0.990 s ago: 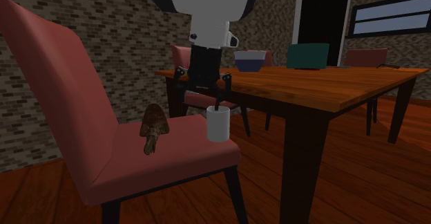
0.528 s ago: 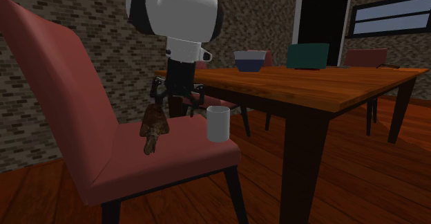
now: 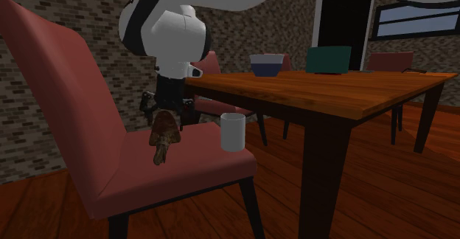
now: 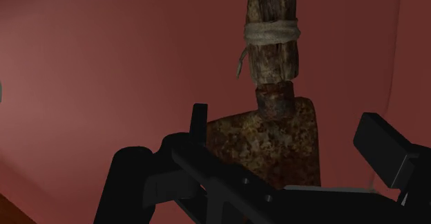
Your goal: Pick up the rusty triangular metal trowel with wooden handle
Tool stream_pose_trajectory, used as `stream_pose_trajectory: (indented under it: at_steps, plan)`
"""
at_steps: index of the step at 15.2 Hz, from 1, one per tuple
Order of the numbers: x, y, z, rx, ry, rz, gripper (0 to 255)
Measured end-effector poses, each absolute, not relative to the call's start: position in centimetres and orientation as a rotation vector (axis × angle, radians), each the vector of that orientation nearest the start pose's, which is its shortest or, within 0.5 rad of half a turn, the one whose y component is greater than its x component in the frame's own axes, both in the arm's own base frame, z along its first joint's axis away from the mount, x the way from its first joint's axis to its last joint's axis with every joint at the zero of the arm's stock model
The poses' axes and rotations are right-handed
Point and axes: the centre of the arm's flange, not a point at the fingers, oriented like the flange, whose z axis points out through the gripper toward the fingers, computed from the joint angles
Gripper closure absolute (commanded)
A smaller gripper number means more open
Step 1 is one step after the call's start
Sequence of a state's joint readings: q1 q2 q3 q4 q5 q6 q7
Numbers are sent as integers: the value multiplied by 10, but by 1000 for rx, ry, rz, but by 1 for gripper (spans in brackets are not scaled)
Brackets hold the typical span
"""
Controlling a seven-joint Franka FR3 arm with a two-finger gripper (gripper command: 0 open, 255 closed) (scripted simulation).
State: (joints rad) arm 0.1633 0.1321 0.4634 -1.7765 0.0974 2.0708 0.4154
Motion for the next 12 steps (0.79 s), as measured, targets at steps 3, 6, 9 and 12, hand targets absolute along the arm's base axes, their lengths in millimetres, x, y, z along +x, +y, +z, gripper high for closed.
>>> stream_pose_trajectory:
  at_steps: [3, 6, 9, 12]
  plan:
    - [504, 359, 488, -2913, -238, -113, 0]
    - [504, 361, 471, -2913, -238, -112, 0]
    - [504, 360, 464, -2913, -238, -113, 255]
    - [504, 360, 464, -2912, -238, -114, 255]
